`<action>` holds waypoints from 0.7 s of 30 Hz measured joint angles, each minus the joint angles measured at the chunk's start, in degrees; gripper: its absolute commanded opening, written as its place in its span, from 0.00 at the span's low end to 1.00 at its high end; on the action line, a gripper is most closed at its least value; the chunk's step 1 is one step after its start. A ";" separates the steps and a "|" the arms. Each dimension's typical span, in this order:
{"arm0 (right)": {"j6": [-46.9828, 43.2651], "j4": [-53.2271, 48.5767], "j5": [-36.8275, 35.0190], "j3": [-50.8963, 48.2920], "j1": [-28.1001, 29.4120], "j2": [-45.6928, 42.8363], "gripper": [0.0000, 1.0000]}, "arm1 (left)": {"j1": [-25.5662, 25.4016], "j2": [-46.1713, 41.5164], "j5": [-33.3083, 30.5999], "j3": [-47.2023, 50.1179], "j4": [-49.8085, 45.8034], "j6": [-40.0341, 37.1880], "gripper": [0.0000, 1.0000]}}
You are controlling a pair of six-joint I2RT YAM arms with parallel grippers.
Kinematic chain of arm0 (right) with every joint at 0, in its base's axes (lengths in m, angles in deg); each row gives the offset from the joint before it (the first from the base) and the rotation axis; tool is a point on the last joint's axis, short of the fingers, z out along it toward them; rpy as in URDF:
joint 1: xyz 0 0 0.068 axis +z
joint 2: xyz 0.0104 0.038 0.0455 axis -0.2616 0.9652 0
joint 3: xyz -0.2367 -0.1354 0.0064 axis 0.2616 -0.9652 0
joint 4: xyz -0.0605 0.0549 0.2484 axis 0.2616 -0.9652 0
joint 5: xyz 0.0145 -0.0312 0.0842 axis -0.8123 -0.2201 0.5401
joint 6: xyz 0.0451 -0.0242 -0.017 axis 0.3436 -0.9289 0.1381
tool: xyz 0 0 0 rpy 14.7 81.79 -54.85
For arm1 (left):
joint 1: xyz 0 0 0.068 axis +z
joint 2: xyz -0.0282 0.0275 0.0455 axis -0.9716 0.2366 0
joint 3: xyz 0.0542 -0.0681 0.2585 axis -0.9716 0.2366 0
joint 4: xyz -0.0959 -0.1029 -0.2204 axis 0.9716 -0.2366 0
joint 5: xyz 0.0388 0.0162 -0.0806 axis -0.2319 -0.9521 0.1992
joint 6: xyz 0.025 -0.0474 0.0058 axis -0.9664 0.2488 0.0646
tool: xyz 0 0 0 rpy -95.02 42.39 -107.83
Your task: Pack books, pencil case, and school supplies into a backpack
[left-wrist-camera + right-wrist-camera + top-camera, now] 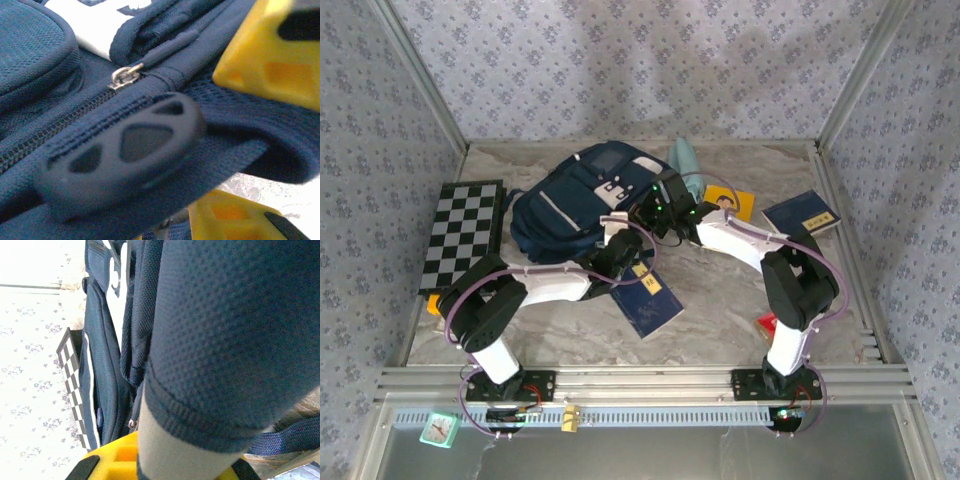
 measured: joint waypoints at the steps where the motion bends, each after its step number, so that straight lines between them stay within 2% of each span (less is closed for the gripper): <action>1: 0.00 0.02 -0.02 0.00 0.00 -0.02 0.00 | 0.00 0.00 0.07 0.00 0.35 -0.48 0.15; 5: 0.00 0.04 -0.28 0.00 -0.11 -0.02 0.00 | 0.09 0.00 0.79 0.00 1.60 -3.06 0.00; 10: 0.00 0.15 -0.66 0.00 -0.11 -0.02 0.00 | 0.39 -0.68 1.42 0.15 1.64 -5.09 0.00; 21: -0.02 0.20 1.16 0.00 0.35 -0.79 0.00 | 1.60 -8.72 5.03 5.84 2.60 -7.69 0.00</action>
